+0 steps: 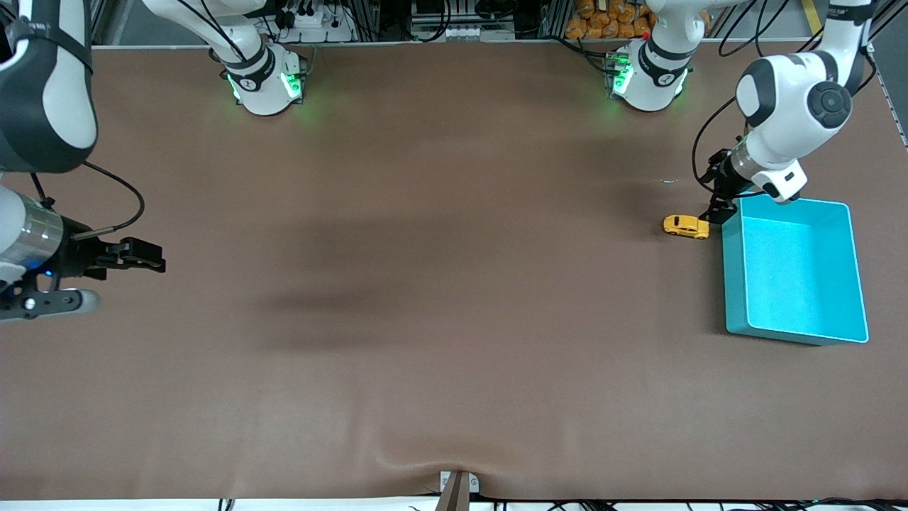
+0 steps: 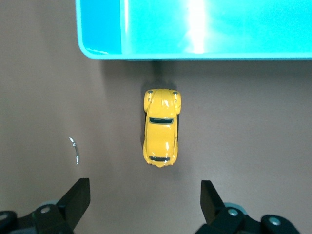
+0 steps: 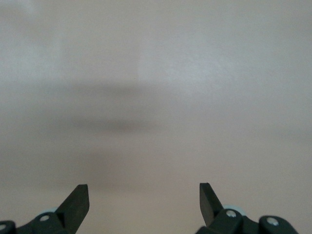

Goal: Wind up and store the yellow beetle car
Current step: 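Lower the left gripper and close it on the yellow car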

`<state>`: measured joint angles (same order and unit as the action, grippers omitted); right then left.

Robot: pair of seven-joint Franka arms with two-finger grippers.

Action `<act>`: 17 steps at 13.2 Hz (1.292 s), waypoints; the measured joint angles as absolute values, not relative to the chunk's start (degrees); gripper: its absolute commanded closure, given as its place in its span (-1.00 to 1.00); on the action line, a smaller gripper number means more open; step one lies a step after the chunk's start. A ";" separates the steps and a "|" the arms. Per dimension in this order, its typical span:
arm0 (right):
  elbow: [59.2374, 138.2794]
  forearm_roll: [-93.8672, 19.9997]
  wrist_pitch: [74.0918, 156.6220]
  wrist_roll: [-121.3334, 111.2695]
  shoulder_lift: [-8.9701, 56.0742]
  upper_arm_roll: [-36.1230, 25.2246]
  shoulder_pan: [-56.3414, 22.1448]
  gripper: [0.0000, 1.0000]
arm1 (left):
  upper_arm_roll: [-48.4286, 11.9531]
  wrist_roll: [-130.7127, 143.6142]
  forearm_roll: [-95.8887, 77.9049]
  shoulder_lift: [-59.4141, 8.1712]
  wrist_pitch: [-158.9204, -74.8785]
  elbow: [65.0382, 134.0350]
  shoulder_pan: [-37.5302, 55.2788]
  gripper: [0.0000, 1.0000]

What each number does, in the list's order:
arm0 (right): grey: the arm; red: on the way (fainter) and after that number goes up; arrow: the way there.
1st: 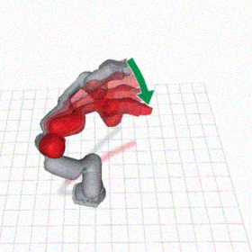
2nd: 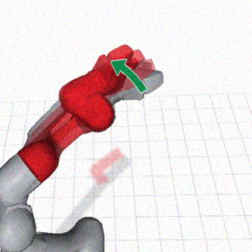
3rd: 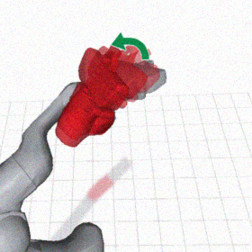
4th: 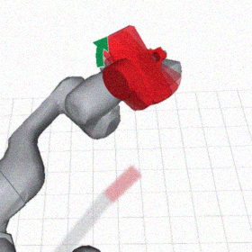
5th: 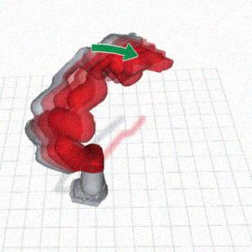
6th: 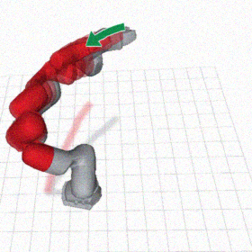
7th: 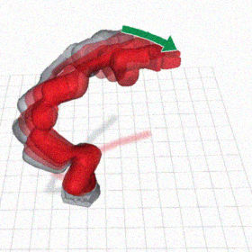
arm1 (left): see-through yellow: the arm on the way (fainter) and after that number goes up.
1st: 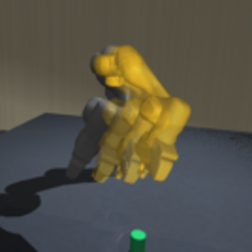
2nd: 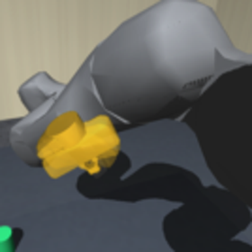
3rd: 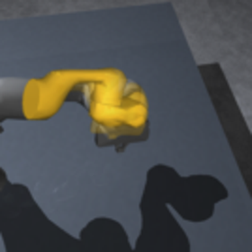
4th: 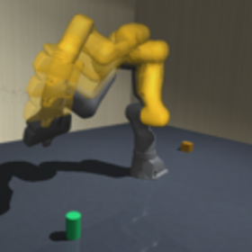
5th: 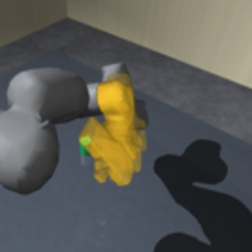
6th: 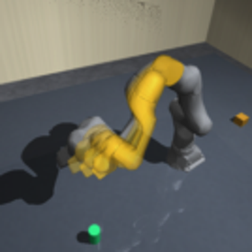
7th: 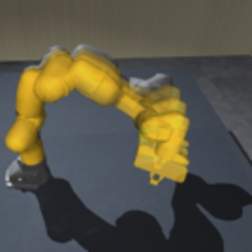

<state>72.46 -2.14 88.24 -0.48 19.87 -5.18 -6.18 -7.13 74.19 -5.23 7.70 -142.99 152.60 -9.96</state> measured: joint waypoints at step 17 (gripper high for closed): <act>73.88 -1.88 81.98 2.84 7.14 -5.78 -6.10 -1.00 | -7.06 73.08 0.27 -9.55 -162.88 152.84 -12.14 -0.32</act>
<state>73.88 -1.88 81.98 2.84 7.14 -5.78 -6.10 -7.06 73.08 0.27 -9.55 -162.88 152.84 -12.14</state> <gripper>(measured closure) 0.000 0.000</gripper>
